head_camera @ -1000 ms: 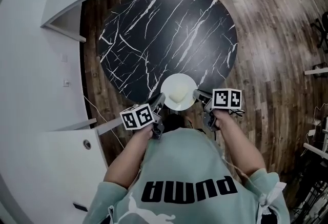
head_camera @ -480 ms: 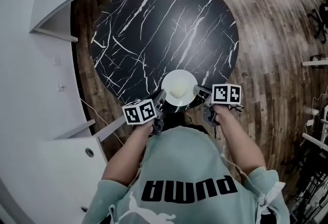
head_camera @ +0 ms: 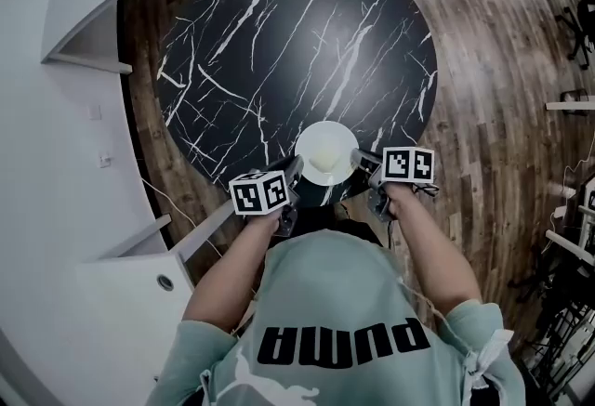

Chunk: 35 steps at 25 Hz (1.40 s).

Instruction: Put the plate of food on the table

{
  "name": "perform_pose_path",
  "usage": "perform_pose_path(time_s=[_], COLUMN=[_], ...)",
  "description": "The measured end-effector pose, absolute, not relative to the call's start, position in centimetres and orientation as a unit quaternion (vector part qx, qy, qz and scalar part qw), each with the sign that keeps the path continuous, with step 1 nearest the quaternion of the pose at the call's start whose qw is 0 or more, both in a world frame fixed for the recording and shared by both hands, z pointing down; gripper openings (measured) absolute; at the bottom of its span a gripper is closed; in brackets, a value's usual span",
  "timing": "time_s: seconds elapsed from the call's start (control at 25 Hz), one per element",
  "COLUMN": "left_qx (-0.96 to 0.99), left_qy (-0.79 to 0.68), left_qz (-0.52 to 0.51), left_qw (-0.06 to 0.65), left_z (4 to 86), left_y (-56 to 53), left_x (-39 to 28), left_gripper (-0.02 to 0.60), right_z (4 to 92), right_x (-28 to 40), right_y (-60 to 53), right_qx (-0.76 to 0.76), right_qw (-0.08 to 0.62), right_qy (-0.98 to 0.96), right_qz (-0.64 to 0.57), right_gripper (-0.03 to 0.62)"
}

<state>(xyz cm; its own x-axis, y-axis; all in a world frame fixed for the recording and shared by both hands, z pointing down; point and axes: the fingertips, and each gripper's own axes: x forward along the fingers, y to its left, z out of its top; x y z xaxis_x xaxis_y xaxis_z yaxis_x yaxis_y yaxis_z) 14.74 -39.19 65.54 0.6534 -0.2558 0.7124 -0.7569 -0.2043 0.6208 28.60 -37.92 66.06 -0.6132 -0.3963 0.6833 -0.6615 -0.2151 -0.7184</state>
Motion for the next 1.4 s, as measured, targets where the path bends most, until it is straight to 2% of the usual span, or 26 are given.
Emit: perform_pose_path(time_s=[1.4], left_qx=[0.756], left_qy=[-0.34], left_qz=[0.285], left_qw=[0.481], left_z=[69.1], left_y=[-41.0], left_x=[15.0], left_gripper=[0.061], right_z=[68.6], right_x=[28.9], right_y=[-40.8], right_qx=[0.462], right_qw=[0.158], right_qy=[-0.625], right_qz=[0.609], right_gripper=[0.051])
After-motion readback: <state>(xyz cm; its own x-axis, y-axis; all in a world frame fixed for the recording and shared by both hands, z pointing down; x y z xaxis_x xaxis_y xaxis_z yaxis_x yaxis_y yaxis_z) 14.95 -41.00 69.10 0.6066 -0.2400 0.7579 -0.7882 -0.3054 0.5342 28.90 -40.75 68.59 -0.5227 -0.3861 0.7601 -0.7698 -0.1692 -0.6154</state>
